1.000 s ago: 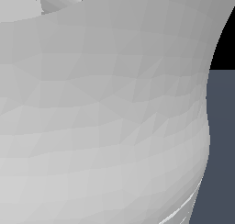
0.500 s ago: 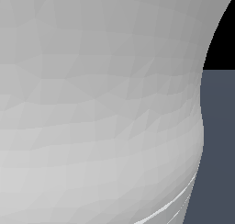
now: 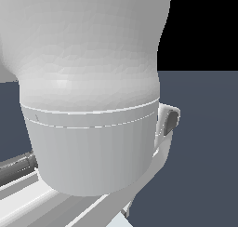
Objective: Insert the peg into the horizontal hole in a box.
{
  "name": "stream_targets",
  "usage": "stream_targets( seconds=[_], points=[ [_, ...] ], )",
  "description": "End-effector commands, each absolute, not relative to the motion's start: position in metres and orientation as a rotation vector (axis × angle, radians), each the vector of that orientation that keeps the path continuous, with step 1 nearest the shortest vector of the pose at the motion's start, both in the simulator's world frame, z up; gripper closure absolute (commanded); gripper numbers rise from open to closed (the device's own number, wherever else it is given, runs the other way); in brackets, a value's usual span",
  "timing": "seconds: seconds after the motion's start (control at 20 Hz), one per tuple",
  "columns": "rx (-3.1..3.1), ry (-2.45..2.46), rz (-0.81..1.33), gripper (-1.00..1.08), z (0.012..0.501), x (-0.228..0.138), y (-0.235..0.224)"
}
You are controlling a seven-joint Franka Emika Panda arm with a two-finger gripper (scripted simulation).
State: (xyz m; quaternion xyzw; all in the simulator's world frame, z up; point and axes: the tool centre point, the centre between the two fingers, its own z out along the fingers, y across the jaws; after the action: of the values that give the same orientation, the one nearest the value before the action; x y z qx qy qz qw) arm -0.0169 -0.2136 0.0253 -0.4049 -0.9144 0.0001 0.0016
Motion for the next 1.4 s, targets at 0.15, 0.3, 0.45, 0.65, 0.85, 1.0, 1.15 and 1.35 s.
stream_targets(
  seconds=[0.15,0.3,0.45,0.65,0.85,1.0,1.15,1.35],
  points=[
    [-1.355,-2.834,-0.001,1.08,0.035,-0.019,-0.177],
    [-1.412,-2.806,-0.001,1.08,0.041,-0.019,-0.153],
    [-1.469,-2.776,-0.001,1.08,0.048,-0.018,-0.128],
    [-1.543,-2.736,-0.001,1.08,0.056,-0.016,-0.095],
    [-1.615,-2.694,-0.001,1.08,0.064,-0.011,-0.063],
    [-1.668,-2.662,-0.001,1.08,0.07,-0.006,-0.039],
    [-1.72,-2.628,-0.001,1.08,0.076,0.0,-0.015],
    [-1.79,-2.581,-0.001,1.08,0.084,0.01,0.016]
  ],
)
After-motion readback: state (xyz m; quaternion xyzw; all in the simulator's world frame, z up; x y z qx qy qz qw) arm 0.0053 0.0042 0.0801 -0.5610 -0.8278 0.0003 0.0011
